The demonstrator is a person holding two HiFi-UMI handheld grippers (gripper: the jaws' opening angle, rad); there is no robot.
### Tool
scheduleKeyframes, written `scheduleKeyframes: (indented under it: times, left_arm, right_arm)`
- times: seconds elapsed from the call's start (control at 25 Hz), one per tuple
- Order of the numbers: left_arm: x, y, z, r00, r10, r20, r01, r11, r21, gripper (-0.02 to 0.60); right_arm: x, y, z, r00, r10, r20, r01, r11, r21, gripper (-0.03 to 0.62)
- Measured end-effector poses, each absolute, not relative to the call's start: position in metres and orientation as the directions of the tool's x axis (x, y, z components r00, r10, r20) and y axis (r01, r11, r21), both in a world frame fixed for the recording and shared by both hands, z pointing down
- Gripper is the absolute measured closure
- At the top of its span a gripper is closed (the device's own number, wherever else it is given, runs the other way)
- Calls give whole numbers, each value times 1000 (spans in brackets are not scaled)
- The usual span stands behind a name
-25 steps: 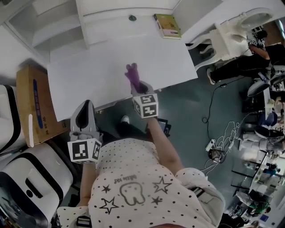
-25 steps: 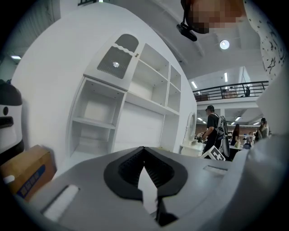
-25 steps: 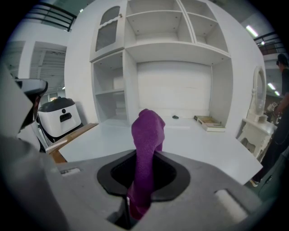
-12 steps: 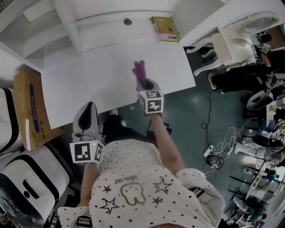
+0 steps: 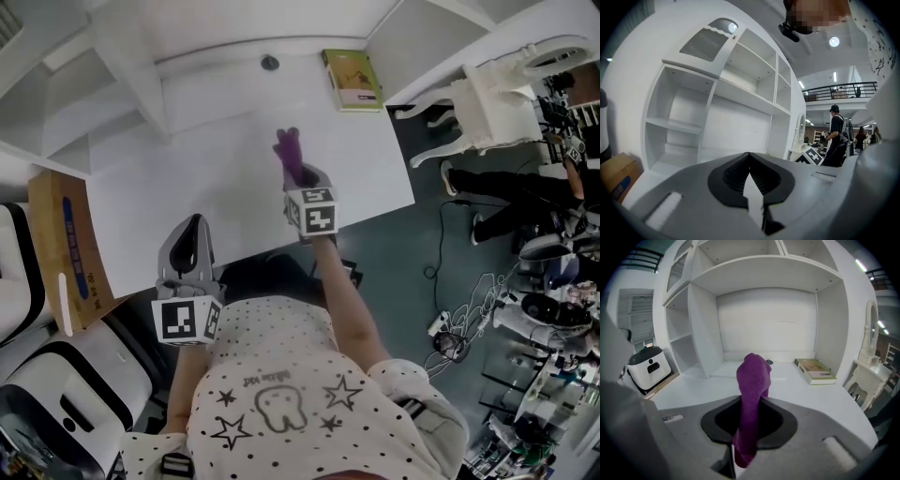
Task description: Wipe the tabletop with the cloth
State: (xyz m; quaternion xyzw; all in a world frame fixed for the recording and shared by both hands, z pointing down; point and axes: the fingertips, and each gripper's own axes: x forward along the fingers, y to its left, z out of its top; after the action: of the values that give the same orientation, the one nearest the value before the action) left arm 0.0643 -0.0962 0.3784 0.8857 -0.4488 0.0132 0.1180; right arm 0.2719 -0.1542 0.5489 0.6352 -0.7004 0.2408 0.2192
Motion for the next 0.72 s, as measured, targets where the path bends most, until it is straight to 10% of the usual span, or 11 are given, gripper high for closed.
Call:
scheduleKeyframes:
  times: [0.72]
  left_arm:
    - [144,-101,379,449,-884,133,-880,-411,239,588]
  right_arm:
    - [303,-192,574,-259,-711,654,-961,255,-104,527]
